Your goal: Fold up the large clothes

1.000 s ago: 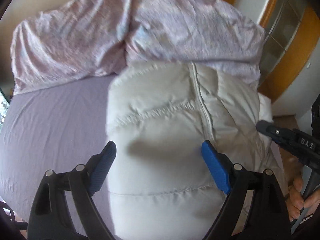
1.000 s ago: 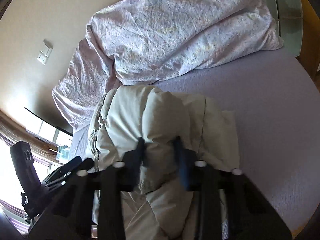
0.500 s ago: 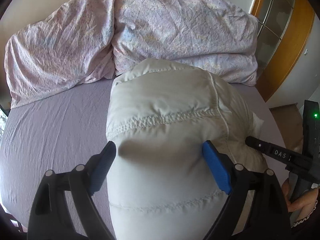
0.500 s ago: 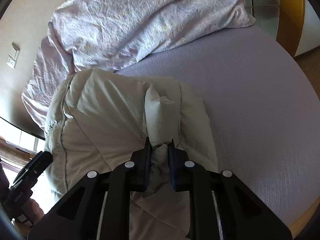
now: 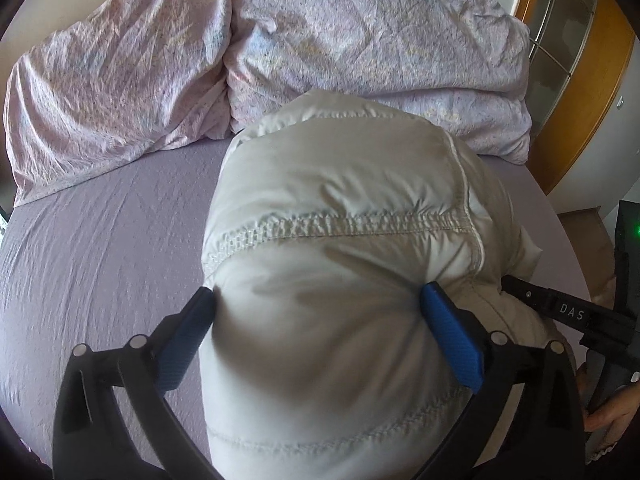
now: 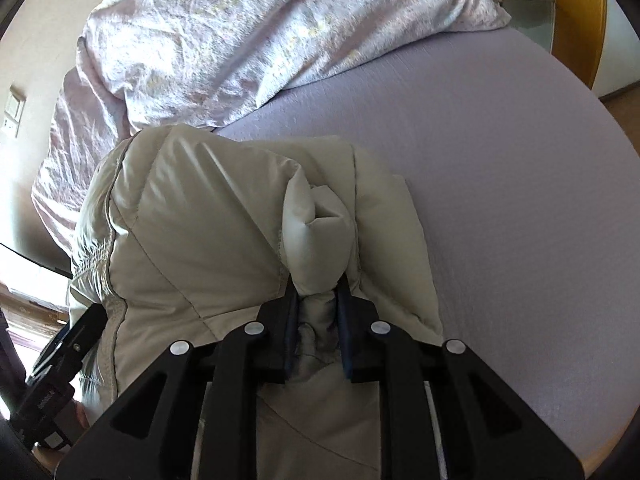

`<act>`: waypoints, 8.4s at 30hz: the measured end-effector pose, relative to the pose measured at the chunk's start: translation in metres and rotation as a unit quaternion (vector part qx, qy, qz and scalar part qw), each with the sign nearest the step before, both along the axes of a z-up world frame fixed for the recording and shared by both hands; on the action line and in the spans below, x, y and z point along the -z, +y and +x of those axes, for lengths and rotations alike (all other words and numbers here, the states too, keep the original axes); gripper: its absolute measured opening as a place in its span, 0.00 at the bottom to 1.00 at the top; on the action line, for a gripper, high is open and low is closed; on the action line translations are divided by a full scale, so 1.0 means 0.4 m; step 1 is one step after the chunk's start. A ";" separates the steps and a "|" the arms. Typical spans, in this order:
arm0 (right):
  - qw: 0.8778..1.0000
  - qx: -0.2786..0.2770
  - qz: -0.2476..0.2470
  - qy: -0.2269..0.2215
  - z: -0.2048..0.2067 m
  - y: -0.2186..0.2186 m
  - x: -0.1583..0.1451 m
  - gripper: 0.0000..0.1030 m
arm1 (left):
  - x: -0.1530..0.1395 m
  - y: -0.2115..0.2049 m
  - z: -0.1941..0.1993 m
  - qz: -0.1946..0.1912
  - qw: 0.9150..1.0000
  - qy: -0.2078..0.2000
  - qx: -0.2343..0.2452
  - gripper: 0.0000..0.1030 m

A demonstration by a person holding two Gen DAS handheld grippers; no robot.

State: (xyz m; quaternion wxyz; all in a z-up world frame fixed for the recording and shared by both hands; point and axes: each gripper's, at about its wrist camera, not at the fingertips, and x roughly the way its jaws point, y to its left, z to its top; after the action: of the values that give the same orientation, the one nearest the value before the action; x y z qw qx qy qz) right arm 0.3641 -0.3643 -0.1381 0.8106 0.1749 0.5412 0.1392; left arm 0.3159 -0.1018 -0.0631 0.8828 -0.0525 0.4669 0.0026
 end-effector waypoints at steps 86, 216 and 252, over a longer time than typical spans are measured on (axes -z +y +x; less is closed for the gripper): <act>0.979 -0.001 -0.136 -0.154 0.050 0.096 0.026 0.46 | 0.110 0.005 0.093 0.031 0.995 -0.093 -0.023 0.98; 0.971 -0.038 0.196 0.131 0.103 0.010 0.108 0.84 | 0.022 0.238 -0.039 -0.083 0.996 -0.016 0.039 0.98; 0.958 -0.062 0.267 0.086 0.128 0.074 0.067 0.58 | 0.083 0.389 0.043 -0.337 0.941 0.028 -0.012 0.71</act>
State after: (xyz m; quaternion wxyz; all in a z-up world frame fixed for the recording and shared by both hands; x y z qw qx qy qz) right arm 0.4154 -0.3347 -0.1647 0.6744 0.3621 0.5622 0.3130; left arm 0.3332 0.0539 -0.0964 0.7995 -0.3527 0.4646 -0.1432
